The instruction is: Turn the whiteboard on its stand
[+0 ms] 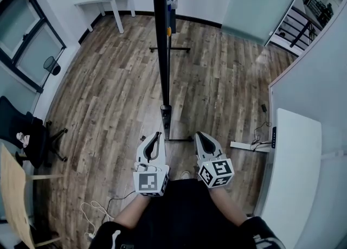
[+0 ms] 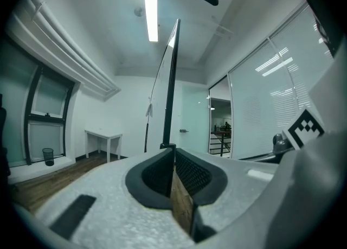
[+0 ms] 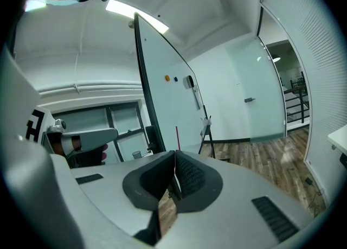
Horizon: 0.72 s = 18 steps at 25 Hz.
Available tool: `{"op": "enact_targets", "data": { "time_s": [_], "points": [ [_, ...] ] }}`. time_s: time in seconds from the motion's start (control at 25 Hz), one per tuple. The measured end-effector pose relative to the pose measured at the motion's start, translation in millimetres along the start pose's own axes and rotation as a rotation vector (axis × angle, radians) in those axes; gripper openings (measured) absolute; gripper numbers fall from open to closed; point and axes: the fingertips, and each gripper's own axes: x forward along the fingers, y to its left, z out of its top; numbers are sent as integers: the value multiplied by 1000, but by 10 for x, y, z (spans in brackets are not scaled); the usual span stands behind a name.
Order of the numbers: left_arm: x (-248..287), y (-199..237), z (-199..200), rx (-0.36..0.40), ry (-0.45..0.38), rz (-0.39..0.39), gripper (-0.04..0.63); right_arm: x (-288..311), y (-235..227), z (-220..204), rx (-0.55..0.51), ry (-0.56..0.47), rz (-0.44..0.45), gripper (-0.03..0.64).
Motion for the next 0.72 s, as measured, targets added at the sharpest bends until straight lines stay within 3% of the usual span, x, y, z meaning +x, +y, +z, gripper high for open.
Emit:
{"op": "enact_targets", "data": {
  "time_s": [0.72],
  "points": [
    [-58,19,45,-4,-12,-7,31,-23,42,26,-5,-6,-6,14]
  ]
}}
